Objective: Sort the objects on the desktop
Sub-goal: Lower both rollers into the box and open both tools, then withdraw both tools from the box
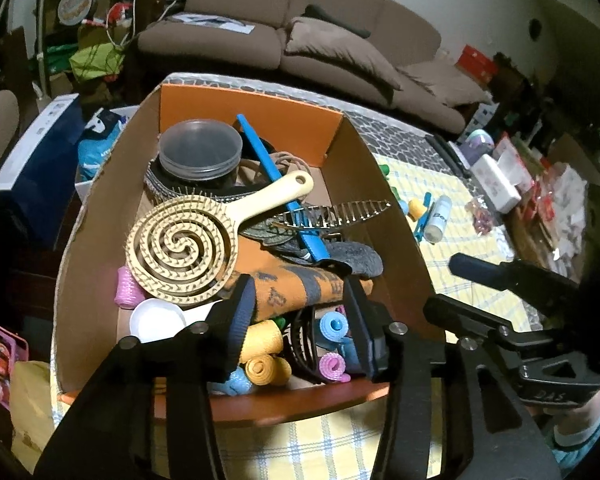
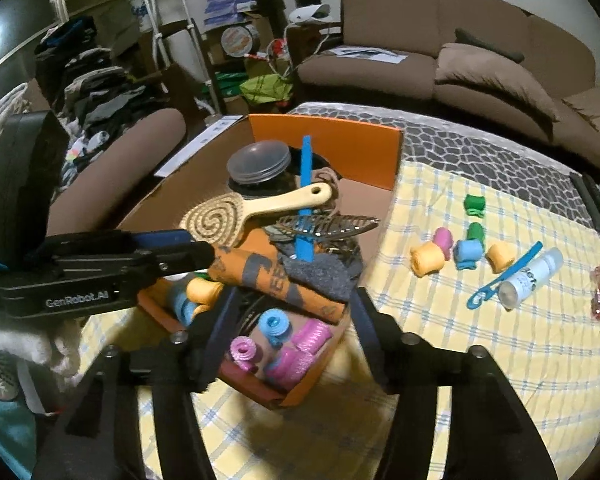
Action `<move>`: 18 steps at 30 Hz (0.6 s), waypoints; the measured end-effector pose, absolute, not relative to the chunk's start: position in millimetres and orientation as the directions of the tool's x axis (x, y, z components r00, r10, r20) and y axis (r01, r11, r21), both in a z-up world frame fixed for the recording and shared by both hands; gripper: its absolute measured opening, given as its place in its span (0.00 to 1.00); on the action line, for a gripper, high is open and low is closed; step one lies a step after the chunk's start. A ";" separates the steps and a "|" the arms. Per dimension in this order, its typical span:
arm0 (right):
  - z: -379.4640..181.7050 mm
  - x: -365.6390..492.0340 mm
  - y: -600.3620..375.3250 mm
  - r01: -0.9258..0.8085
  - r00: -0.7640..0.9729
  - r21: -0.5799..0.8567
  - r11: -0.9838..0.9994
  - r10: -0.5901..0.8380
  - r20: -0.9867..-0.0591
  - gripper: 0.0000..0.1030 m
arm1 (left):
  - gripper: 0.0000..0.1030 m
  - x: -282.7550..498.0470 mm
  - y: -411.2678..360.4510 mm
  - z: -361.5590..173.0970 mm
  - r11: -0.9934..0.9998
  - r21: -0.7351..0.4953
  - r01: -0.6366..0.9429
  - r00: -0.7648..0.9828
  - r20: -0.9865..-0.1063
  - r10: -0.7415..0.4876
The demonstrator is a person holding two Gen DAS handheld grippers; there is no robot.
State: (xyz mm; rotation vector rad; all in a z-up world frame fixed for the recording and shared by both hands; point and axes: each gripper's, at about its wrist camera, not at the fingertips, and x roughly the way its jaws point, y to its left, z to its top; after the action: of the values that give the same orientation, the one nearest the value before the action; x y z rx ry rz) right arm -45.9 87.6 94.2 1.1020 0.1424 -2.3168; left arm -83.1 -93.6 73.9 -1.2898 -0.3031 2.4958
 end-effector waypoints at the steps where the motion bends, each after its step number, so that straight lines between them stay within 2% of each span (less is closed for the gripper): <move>1: 94.3 -45.5 89.3 0.527 -0.509 0.132 -0.839 -0.436 -0.742 0.66 | 0.46 -81.5 -92.7 74.6 -0.932 -0.317 -0.177 -0.549 -0.754 0.361; 2: 94.3 -45.0 90.2 0.523 -0.515 0.124 -0.844 -0.428 -0.743 0.67 | 0.48 -79.7 -92.0 75.3 -0.936 -0.305 -0.176 -0.555 -0.755 0.350; 4: 93.5 -43.4 91.5 0.514 -0.525 0.107 -0.851 -0.410 -0.746 0.73 | 0.58 -75.6 -90.4 76.9 -0.947 -0.273 -0.170 -0.570 -0.756 0.320; 6: 92.6 -42.2 93.0 0.507 -0.529 0.103 -0.856 -0.403 -0.747 0.76 | 0.65 -70.9 -89.2 79.7 -0.958 -0.238 -0.158 -0.592 -0.754 0.285; 8: 92.7 -40.0 94.0 0.497 -0.538 0.095 -0.862 -0.392 -0.746 0.77 | 0.75 -67.4 -91.0 83.6 -0.957 -0.251 -0.149 -0.605 -0.742 0.288; 10: 93.2 -36.7 94.4 0.489 -0.552 0.078 -0.869 -0.377 -0.744 0.80 | 0.93 -63.1 -94.0 87.4 -0.954 -0.262 -0.142 -0.621 -0.728 0.292; 11: 93.8 -34.6 95.0 0.486 -0.558 0.071 -0.871 -0.372 -0.742 0.82 | 0.97 -59.5 -94.5 89.1 -0.956 -0.258 -0.138 -0.631 -0.722 0.286; 15: 95.4 -28.7 100.8 0.468 -0.573 0.075 -0.881 -0.367 -0.733 0.93 | 1.00 -40.4 -90.4 87.6 -0.967 -0.220 -0.130 -0.649 -0.718 0.251; 18: 95.6 -24.9 109.1 0.444 -0.594 0.065 -0.894 -0.347 -0.726 0.95 | 1.00 -24.7 -86.5 82.3 -0.967 -0.223 -0.126 -0.646 -0.721 0.250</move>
State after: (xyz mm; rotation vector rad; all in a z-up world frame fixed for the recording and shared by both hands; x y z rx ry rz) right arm -24.9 109.1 95.6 1.0833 0.1698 -2.4602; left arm -24.7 -86.5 82.3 -1.2019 -0.2246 2.6660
